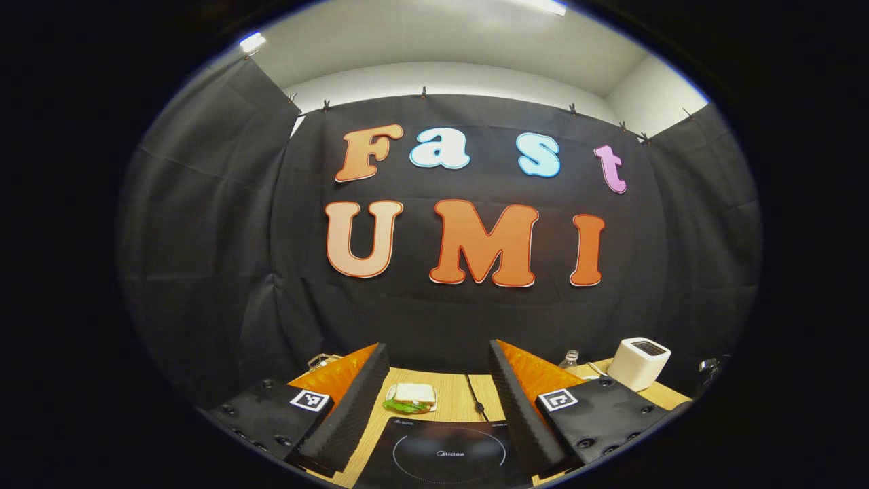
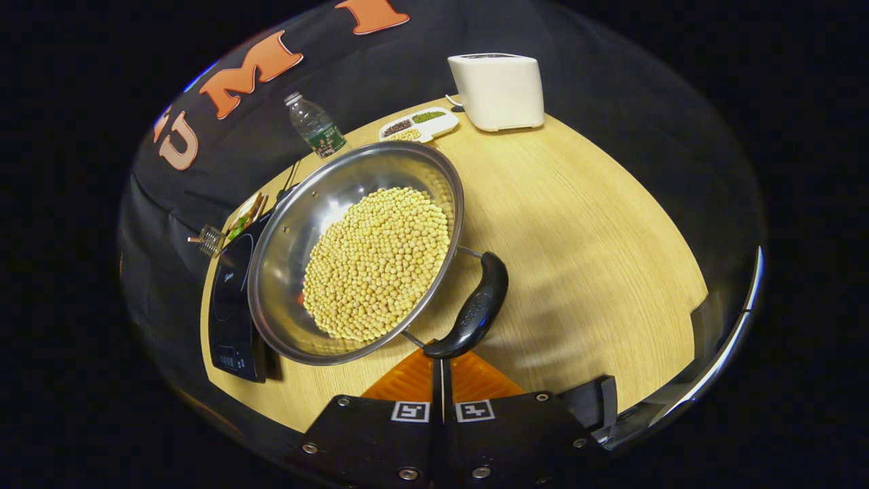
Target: First push the handle of the pot to place it horizontally, then grasp the pot with both hands and set it on the induction cooktop.
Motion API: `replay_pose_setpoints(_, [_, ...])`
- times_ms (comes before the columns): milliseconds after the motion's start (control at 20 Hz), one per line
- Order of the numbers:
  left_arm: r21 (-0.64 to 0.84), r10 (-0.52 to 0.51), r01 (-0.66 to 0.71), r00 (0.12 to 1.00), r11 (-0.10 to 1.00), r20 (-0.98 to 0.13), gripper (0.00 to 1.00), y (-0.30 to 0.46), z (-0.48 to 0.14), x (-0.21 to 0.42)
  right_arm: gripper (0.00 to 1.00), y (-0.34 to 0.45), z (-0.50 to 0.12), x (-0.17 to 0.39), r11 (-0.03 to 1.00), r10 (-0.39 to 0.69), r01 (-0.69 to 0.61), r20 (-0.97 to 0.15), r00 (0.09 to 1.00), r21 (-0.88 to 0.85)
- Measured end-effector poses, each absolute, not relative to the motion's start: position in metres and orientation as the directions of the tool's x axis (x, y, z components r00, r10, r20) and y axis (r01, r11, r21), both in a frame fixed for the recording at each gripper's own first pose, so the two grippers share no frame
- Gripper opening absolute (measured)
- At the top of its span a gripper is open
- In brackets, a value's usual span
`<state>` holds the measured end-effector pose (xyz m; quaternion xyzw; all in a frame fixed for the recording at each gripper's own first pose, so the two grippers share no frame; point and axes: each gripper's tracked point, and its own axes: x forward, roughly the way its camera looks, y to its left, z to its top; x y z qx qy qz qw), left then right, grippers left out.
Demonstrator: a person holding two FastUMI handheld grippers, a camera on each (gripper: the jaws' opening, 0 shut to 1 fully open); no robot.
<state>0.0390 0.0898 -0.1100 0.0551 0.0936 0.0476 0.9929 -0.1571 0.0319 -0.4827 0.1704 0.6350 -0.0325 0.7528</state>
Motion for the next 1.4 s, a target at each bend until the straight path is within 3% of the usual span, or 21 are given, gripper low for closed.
replay_pose_setpoints(350, [0.144,0.111,-0.085,0.977,0.986,-0.182,0.95,0.086,-0.111,0.041,0.0,0.014,-0.495,-0.132,0.936,0.117,0.308,-0.976,0.184,0.17])
replay_pose_setpoints(1400, [0.158,0.067,-0.007,0.922,0.987,-0.381,0.96,0.06,-0.193,0.056,0.0,-0.017,-0.523,-0.059,0.916,0.052,0.383,-0.983,0.176,0.118])
